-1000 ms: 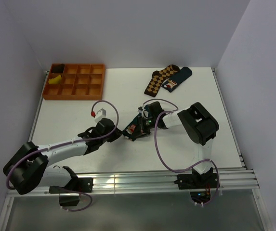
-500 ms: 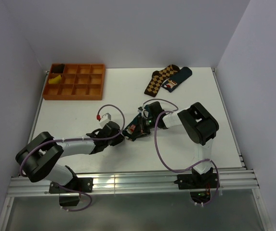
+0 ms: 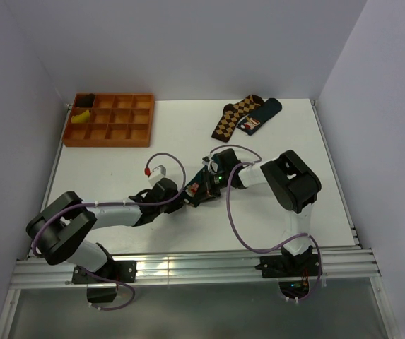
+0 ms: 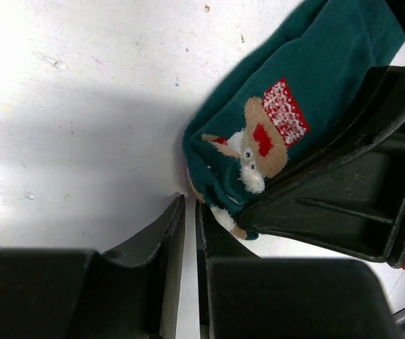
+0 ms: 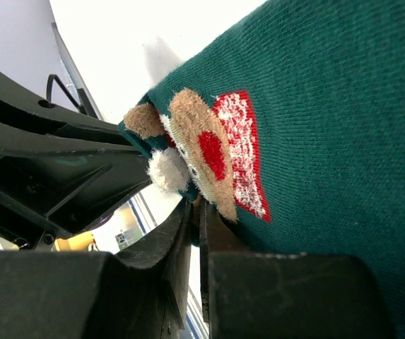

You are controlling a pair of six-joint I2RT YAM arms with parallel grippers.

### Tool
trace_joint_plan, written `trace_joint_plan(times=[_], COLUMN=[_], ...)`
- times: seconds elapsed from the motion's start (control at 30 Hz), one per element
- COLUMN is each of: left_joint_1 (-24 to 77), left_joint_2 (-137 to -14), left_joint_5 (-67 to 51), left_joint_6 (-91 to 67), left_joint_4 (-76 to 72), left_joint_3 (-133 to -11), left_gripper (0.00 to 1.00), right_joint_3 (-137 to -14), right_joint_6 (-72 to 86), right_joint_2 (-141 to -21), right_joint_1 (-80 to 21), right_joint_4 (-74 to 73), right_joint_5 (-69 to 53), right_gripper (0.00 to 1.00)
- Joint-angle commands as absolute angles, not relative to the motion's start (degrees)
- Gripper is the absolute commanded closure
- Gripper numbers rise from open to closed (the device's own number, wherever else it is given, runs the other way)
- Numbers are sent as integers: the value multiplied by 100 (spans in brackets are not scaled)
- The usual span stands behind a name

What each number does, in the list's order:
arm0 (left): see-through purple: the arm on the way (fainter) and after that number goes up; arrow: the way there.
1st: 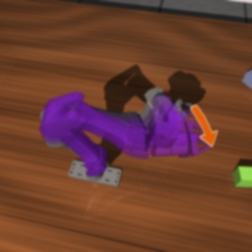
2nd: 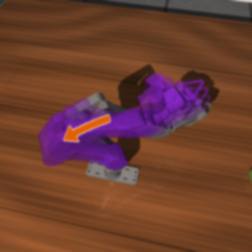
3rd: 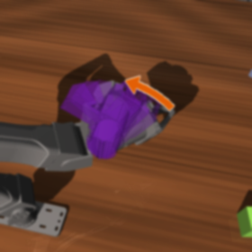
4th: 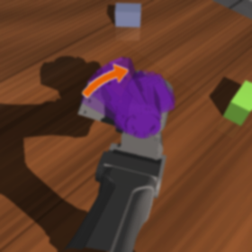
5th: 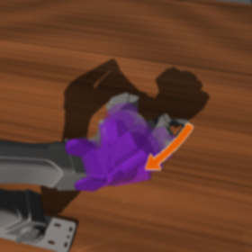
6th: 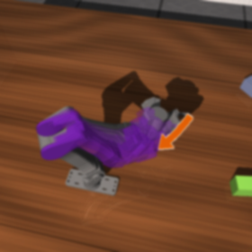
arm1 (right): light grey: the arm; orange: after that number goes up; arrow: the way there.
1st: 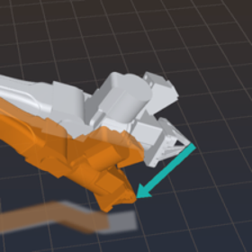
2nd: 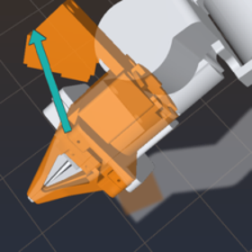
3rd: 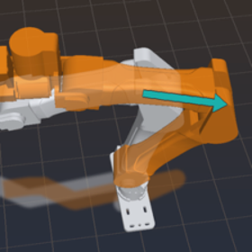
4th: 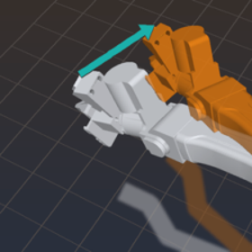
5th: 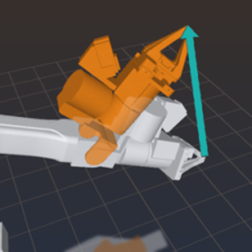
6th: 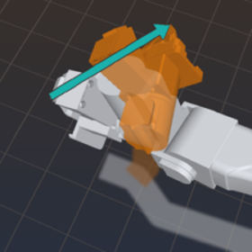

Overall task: Roll the socks
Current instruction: Roll the sock at the center of the board.

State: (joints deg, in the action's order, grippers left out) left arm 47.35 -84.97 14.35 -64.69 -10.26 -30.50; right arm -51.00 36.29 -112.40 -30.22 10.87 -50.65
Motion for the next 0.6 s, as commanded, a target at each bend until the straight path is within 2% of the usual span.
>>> trace_joint_plan(times=[0.0,0.57], left_joint_1=[4772,4773], left_joint_2=[-8279,-8534], left_joint_5=[1415,1362], left_joint_6=[-6346,-6249], left_joint_4=[-1423,-1538], left_joint_3=[-3059,-3208], left_gripper=[83,83], right_joint_3=[-5256,-5423], right_joint_6=[3454,3410], right_joint_2=[-11329,-11391], right_joint_1=[-2953,-2927], right_joint_4=[756,545], right_joint_5=[-4843,-4860], right_gripper=[100,100])
